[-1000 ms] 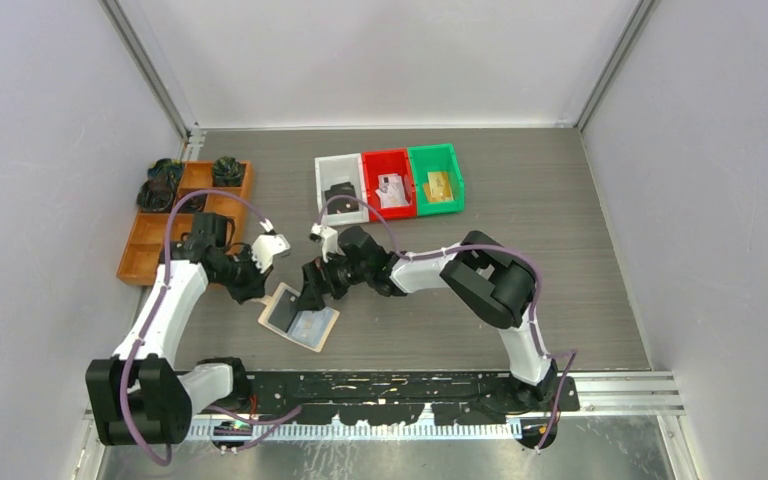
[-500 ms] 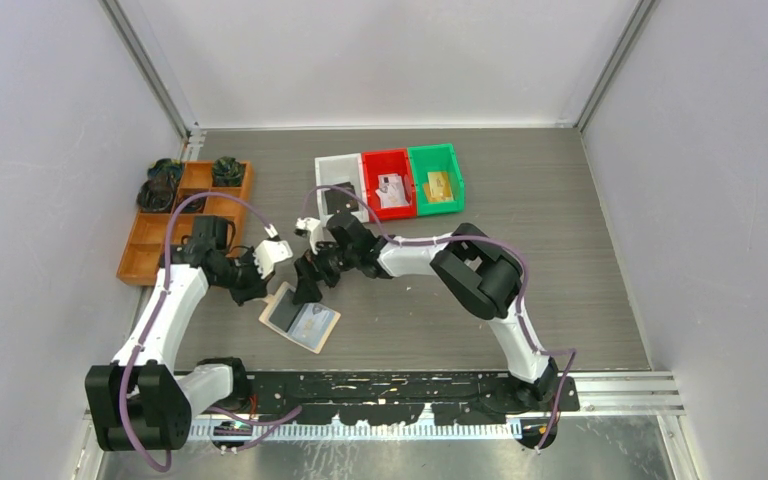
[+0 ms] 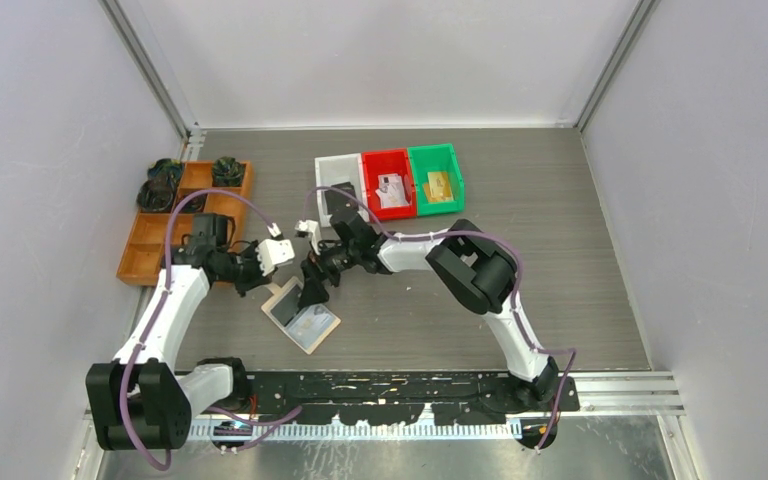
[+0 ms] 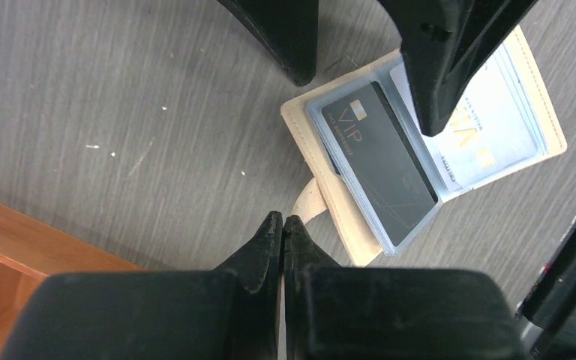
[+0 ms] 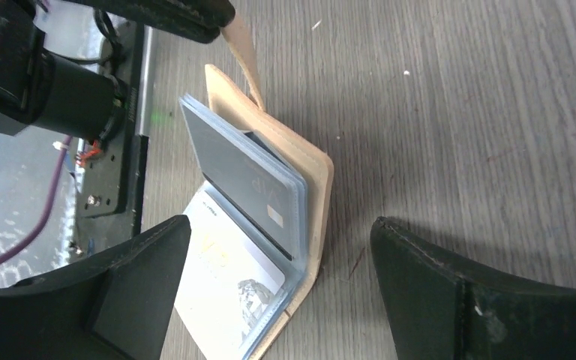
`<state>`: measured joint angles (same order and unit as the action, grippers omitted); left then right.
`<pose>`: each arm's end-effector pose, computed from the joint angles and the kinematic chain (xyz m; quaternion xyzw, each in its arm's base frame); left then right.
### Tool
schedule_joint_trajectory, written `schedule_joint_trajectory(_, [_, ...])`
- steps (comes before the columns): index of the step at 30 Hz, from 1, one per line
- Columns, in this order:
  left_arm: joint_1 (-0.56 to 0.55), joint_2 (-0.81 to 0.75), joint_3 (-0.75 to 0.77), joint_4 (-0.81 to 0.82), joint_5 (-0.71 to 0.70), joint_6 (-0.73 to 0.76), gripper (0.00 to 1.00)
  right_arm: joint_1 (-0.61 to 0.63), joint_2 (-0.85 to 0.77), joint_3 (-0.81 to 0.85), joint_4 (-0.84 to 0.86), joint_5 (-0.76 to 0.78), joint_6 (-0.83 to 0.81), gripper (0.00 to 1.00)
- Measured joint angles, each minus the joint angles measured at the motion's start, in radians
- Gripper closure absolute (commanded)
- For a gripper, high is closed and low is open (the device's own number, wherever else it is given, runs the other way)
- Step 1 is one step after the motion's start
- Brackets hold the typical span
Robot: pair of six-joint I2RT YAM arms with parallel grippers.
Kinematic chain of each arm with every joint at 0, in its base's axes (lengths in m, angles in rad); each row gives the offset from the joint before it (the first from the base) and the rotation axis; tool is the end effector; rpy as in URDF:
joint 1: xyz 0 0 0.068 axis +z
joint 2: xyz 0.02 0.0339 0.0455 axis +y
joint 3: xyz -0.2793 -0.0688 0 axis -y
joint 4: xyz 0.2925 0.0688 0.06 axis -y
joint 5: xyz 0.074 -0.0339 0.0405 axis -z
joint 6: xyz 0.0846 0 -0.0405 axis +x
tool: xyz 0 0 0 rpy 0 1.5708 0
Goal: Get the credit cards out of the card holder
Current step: Pick up the card holder from the center of the board.
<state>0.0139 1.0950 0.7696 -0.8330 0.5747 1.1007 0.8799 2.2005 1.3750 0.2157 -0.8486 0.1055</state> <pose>0.2471 -0.0426 0.1923 0.5350 0.7735 -0.1316 0.3134 0.2910 0.4516 0.0906 -0.4814 0.6765 0.5209 0.1985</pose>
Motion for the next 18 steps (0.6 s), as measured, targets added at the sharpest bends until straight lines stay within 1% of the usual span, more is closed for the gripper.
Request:
schedule_joint_trajectory(4, [-0.001, 0.001, -0.002, 0.041, 0.016, 0.014, 1.00, -0.026, 0.029, -0.014, 0.116, -0.040, 0.071, 0.11])
schedule_joint_trajectory(9, [-0.037, -0.003, -0.015, 0.089, 0.017, 0.034, 1.00, -0.056, 0.092, -0.027, 0.324, -0.101, 0.227, 0.19])
schedule_joint_trajectory(12, [-0.060, 0.013, -0.015, 0.117, 0.014, 0.032, 1.00, -0.068, 0.123, -0.028, 0.425, -0.125, 0.299, 0.28])
schedule_joint_trajectory(13, [-0.066, 0.024, -0.015, 0.127, 0.011, 0.029, 1.00, -0.069, 0.129, -0.029, 0.445, -0.127, 0.319, 0.34])
schedule_joint_trajectory(15, [-0.076, 0.049, -0.015, 0.147, 0.004, 0.019, 1.00, -0.069, 0.140, -0.031, 0.475, -0.133, 0.348, 0.40])
schedule_joint_trajectory(18, [-0.087, 0.071, -0.014, 0.166, -0.009, 0.002, 1.00, -0.069, 0.162, -0.032, 0.522, -0.138, 0.402, 0.41])
